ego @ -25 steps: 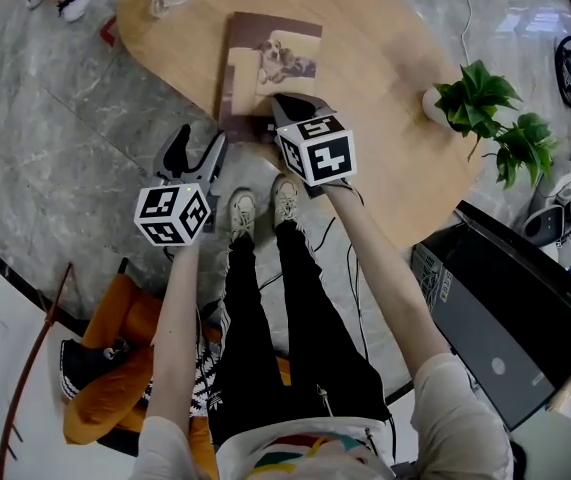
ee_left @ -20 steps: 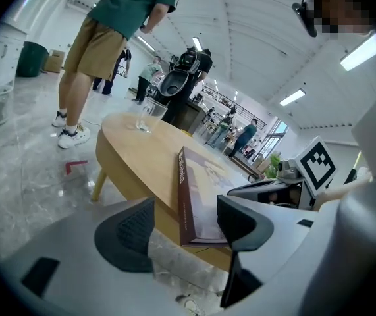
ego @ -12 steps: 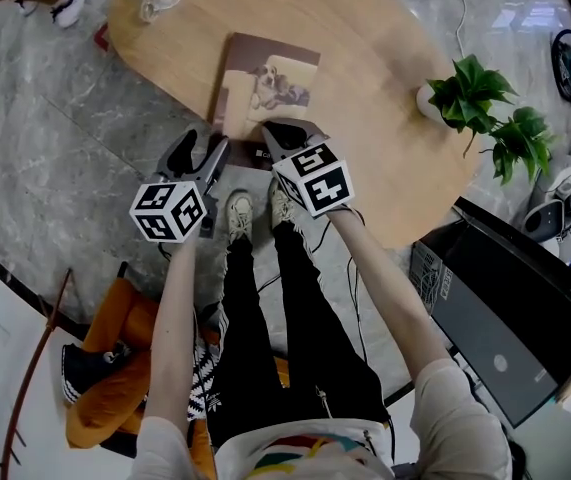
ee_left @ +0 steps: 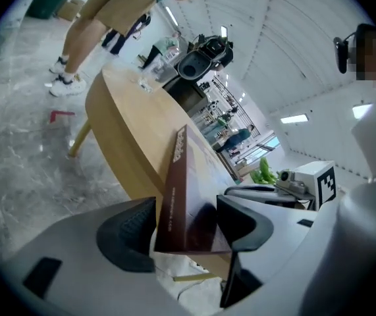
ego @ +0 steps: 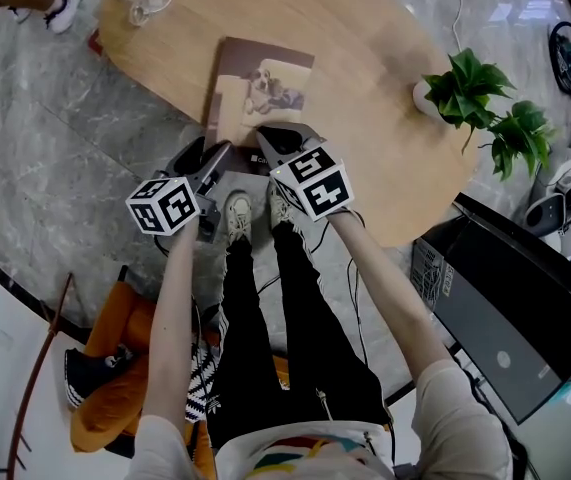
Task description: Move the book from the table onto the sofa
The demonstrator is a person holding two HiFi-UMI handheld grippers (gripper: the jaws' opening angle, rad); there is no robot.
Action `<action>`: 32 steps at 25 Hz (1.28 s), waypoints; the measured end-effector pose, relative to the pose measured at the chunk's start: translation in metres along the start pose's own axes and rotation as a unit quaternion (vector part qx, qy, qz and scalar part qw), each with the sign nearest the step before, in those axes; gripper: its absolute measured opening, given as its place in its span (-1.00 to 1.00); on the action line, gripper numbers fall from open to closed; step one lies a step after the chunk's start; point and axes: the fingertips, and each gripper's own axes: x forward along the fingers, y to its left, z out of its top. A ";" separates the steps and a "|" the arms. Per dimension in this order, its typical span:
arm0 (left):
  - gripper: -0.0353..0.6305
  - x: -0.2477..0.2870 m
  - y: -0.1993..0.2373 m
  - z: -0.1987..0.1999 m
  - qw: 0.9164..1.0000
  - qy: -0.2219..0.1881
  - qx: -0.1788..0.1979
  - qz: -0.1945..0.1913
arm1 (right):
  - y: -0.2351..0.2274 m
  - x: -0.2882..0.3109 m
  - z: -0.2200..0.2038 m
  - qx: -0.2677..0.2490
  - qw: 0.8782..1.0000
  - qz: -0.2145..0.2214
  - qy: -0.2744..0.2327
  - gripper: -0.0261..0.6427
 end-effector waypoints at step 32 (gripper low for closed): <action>-0.44 -0.036 -0.107 0.062 0.989 -0.065 -0.052 -0.122 | -0.004 -0.092 0.093 0.025 0.995 -0.040 -0.090 -0.89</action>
